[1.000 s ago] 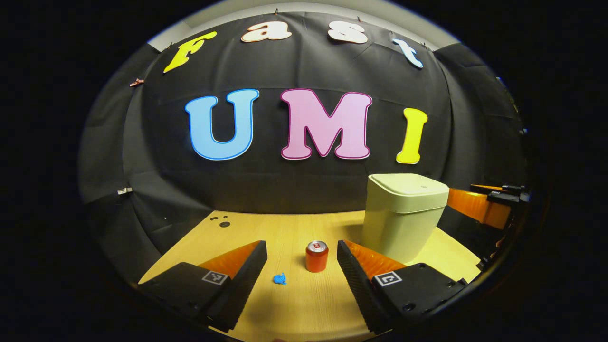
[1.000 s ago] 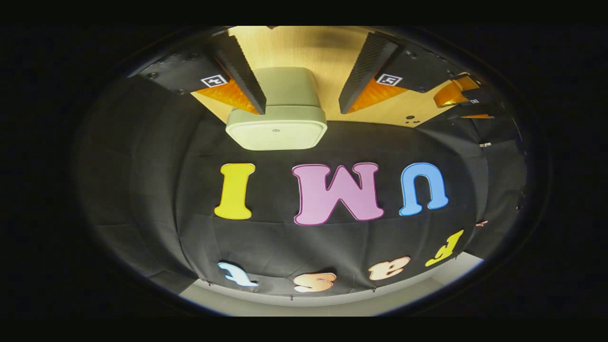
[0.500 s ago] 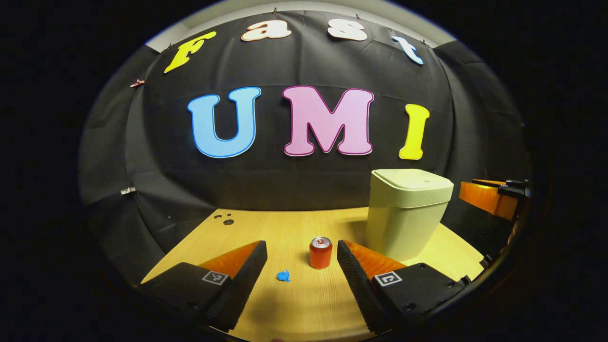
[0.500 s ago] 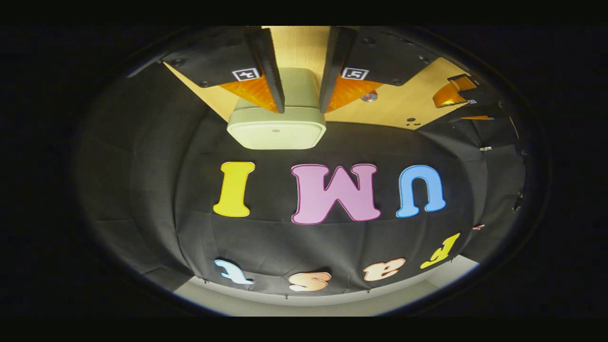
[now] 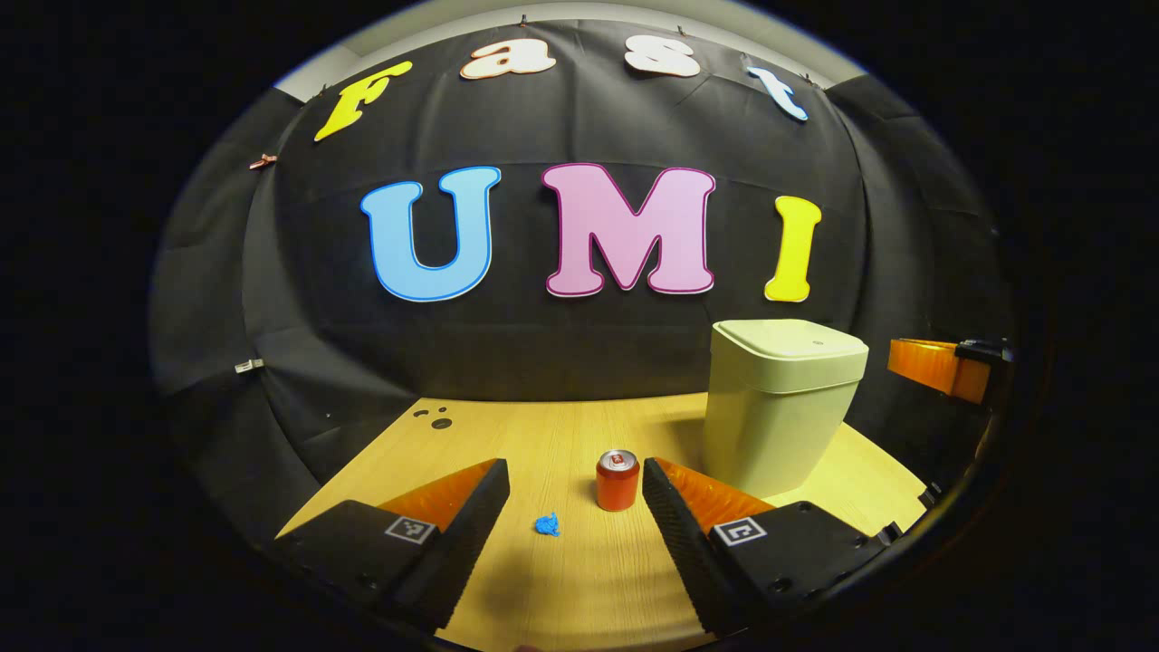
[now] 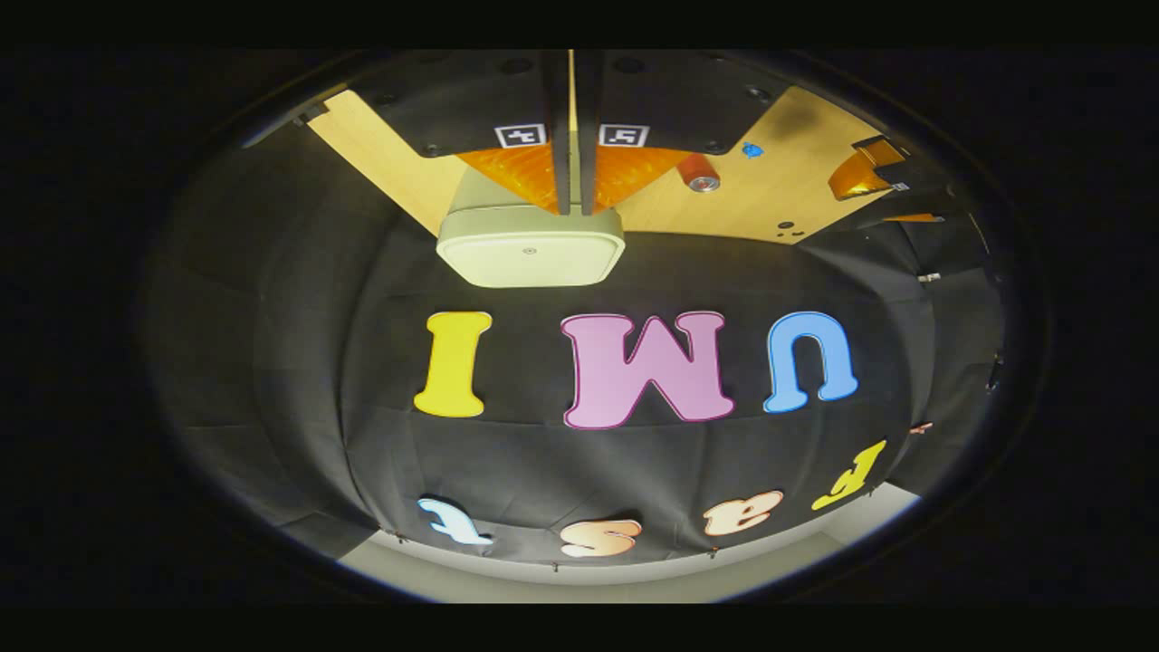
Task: Press the lid of the desktop garbage bin to open it, pick up the crumpled paper on the desktop and throw it into the bin, then pick up the pop can on the desktop and drop it into the bin, and finally close the garbage bin lid.
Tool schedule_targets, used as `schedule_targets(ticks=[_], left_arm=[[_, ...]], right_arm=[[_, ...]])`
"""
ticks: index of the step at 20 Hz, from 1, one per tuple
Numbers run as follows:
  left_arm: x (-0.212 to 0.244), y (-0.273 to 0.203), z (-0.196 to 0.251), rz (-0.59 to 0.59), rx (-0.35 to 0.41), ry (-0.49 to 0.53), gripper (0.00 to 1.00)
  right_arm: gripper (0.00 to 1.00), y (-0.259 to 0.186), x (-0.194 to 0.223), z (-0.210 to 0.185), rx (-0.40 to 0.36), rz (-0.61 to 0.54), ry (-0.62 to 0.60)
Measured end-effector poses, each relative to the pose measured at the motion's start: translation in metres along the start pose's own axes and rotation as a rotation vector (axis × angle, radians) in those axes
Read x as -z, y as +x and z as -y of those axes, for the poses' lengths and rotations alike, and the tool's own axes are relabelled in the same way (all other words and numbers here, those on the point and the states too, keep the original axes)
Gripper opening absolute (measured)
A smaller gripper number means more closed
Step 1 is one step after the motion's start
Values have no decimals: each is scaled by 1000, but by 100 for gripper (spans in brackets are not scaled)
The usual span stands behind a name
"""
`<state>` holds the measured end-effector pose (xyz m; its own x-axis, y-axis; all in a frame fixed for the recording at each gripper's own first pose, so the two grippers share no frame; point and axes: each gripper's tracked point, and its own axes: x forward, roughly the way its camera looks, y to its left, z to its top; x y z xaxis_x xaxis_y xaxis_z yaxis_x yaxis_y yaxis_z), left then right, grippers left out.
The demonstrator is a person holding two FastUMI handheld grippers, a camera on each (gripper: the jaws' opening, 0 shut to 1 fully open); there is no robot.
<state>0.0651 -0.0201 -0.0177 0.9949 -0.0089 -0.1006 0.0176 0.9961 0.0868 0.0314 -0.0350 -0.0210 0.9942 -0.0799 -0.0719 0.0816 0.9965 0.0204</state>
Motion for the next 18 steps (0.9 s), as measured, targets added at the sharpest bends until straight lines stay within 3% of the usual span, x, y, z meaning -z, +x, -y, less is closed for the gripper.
schedule_targets(ticks=[4,5,7,8,10,11,14,16,18], left_arm=[[-1,1,1,2,3,6,96],[-1,2,2,2,6,7,95],[0,3,4,1,11,7,95],[1,3,4,-1,13,7,96],[3,3,5,-7,15,7,96],[3,4,5,-8,14,9,95],[6,4,4,-18,12,6,95],[9,3,5,-25,12,5,95],[10,4,6,-32,10,7,95]], right_arm=[[5,-4,0,-12,-54,-2,-20],[0,-2,-1,-14,-61,3,-21],[10,-2,1,-17,-79,-10,-13],[5,-1,3,-14,-65,-19,-23],[5,0,6,-12,-62,-43,-23],[10,1,6,-12,-62,-52,-15],[0,9,-3,-7,-50,-56,-14],[10,18,-9,-5,-52,-59,-6],[0,29,-15,-5,-64,-68,7]])
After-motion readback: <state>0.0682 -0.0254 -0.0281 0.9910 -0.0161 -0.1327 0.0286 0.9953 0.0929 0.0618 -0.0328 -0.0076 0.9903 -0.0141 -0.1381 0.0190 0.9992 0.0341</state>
